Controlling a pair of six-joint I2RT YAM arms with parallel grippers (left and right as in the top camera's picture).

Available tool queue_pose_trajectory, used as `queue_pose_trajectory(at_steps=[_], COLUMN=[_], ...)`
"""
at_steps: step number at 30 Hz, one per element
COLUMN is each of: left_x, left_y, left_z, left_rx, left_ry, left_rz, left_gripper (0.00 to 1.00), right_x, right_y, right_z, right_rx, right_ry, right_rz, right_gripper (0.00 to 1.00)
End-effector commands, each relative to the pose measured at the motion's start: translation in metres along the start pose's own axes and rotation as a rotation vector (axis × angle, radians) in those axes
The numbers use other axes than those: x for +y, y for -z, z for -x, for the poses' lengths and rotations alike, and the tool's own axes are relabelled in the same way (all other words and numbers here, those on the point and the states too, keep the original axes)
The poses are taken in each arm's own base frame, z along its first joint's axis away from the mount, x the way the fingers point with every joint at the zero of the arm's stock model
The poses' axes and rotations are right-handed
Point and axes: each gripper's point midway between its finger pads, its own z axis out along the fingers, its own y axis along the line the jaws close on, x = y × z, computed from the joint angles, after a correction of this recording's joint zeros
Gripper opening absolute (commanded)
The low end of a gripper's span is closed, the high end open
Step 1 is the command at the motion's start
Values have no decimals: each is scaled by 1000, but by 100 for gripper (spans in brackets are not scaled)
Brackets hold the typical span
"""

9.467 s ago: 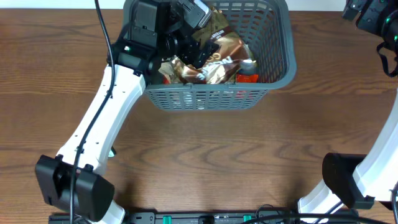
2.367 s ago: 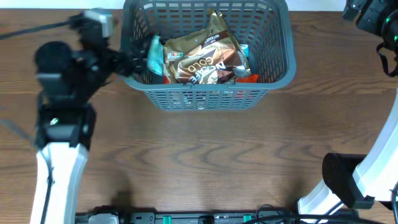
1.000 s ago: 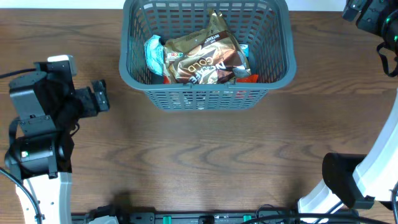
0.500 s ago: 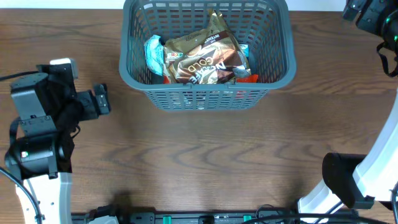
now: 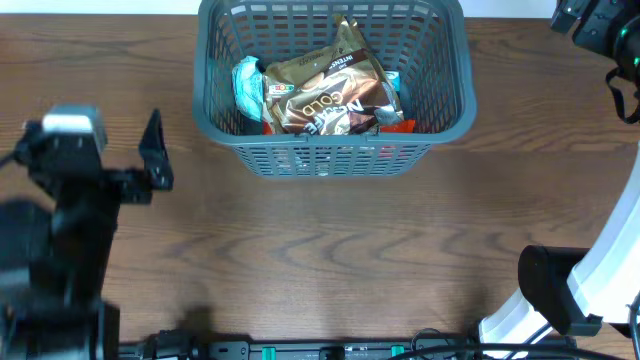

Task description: Pack container

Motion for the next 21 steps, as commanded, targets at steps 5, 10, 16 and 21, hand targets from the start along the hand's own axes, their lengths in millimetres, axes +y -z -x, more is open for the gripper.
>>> queue_pose_trajectory(at_steps=[5,10,16,21], left_x=[-15,-17,-19,-19], left_y=[54,72,64,49], left_z=[23,7,-40,-76], left_rx=[-151,-181,-133,-117], left_ry=[-37,-40,4,60], left_rz=[-27,-27,-32,-39], left_gripper=[99,98,99,99], right_x=[-3,-3,-3,-3], right_y=[6,6,6,6], right_z=[3,3,3,3], right_rx=[-18,-18,-18,-18], right_ry=[-17,-17,-17,-17], right_rz=[-2,-2,-2,-2], right_gripper=[99,99,99,99])
